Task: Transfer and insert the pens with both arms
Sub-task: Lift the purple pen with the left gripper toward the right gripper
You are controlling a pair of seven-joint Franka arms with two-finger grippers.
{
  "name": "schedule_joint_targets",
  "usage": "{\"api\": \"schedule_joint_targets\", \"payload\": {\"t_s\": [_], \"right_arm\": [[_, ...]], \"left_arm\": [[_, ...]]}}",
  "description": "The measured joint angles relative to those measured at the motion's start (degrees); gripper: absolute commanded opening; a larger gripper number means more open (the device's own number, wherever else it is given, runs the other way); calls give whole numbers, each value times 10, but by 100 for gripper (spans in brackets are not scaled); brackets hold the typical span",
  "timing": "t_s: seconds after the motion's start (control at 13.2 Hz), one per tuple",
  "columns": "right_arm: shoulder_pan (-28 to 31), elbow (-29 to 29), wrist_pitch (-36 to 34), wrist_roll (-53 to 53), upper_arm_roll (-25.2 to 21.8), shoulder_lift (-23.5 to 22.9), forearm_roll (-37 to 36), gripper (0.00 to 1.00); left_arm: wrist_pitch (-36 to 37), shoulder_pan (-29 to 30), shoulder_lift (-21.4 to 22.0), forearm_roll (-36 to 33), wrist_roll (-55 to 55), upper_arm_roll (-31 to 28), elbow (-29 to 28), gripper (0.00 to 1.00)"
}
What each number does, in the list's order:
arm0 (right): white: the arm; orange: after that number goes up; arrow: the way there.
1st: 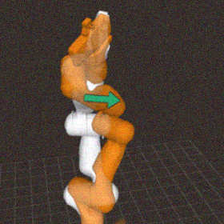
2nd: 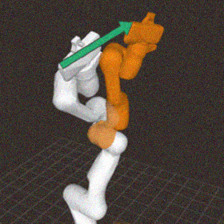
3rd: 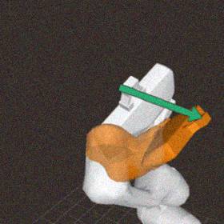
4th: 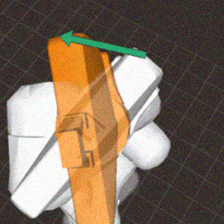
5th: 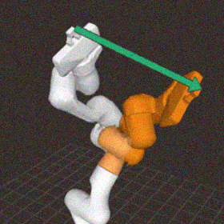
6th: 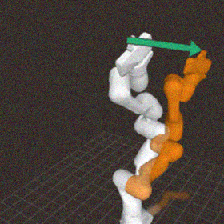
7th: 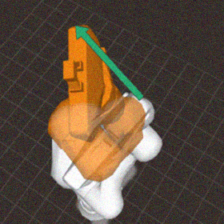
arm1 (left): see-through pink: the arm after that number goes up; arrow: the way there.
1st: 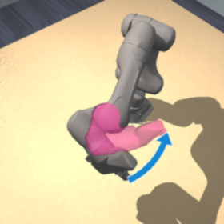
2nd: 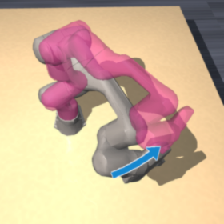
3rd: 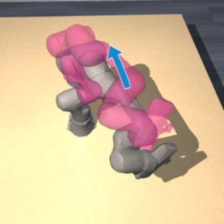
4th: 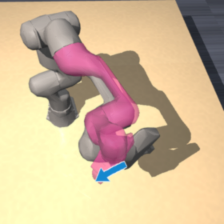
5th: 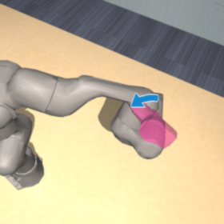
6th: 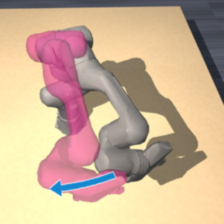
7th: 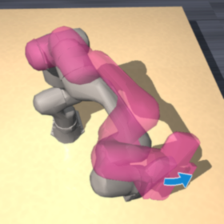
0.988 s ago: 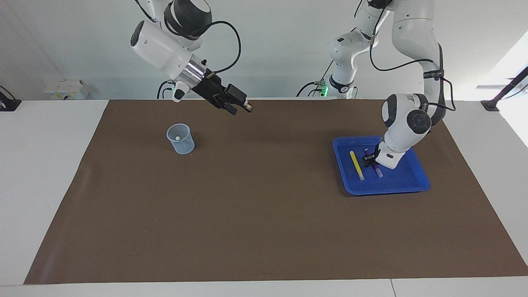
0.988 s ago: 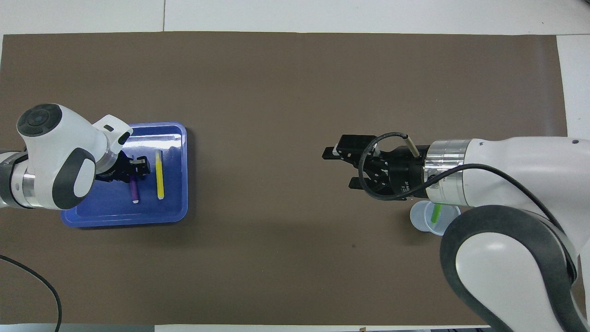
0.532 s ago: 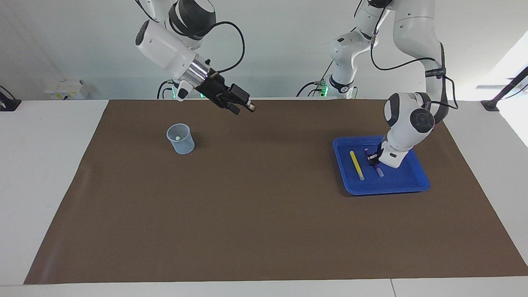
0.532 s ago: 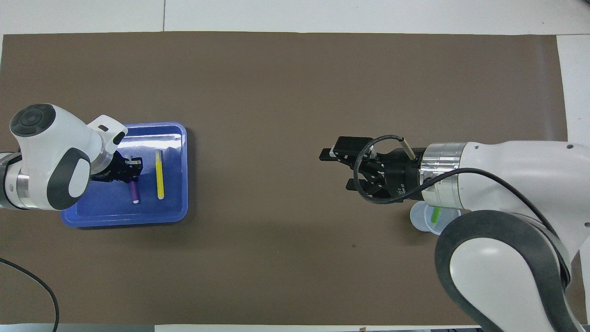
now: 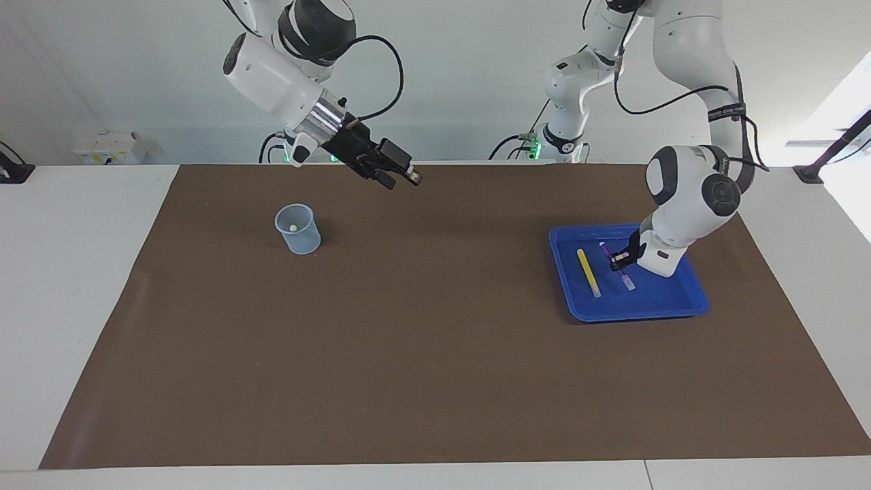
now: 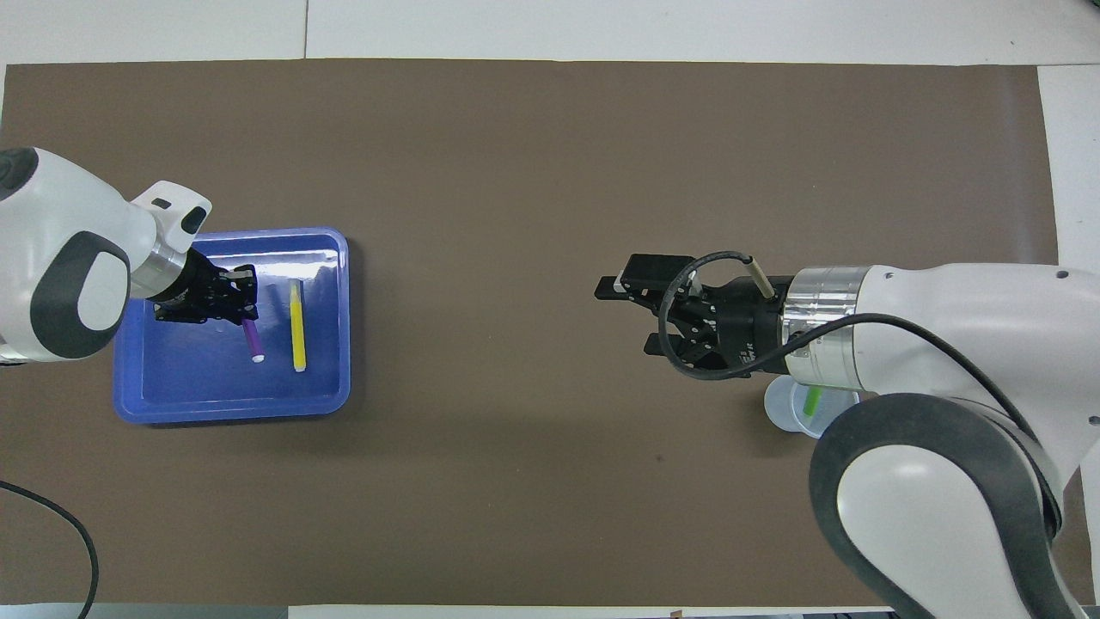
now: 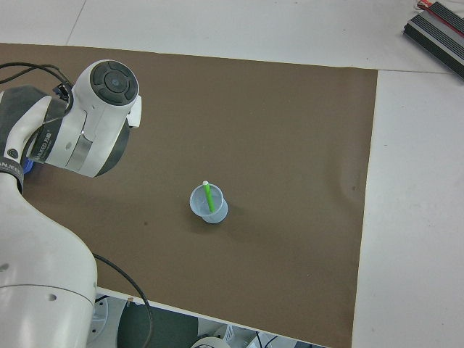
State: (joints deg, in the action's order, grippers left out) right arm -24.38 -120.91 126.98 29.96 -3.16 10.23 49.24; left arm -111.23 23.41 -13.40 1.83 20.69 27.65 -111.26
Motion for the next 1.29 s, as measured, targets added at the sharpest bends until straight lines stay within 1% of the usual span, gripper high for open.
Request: {"api": "schedule_joint_targets", "payload": {"t_s": [0.15, 0.3, 0.53, 0.68, 0.84, 0.91, 1.14, 1.29], "right_arm": [[0, 0, 1, 0, 3, 0, 0, 100], [0, -1, 8, 1, 4, 0, 2, 100], [-5, -18, 73, 1, 17, 0, 56, 100], [-28, -33, 135, 1, 21, 0, 89, 100], [-66, -44, 204, 1, 22, -2, 119, 100], [-82, -47, 222, 1, 22, -5, 126, 100], [-109, -49, 237, 1, 23, -9, 128, 100], [-118, -49, 237, 1, 23, -9, 128, 100]], "left_arm": [[51, -1, 1, 63, 72, 4, 52, 0], [80, -2, 2, 119, 171, 26, 87, 0], [103, -4, 7, 195, 367, 80, 116, 0], [110, -6, 18, 266, 449, 98, 116, 0], [125, -7, 30, 329, 497, 106, 110, 0], [126, -7, 36, 366, 512, 110, 100, 0], [119, -10, 69, 479, 527, 117, 42, 0], [107, -22, 91, 519, 527, 118, 7, 0]]}}
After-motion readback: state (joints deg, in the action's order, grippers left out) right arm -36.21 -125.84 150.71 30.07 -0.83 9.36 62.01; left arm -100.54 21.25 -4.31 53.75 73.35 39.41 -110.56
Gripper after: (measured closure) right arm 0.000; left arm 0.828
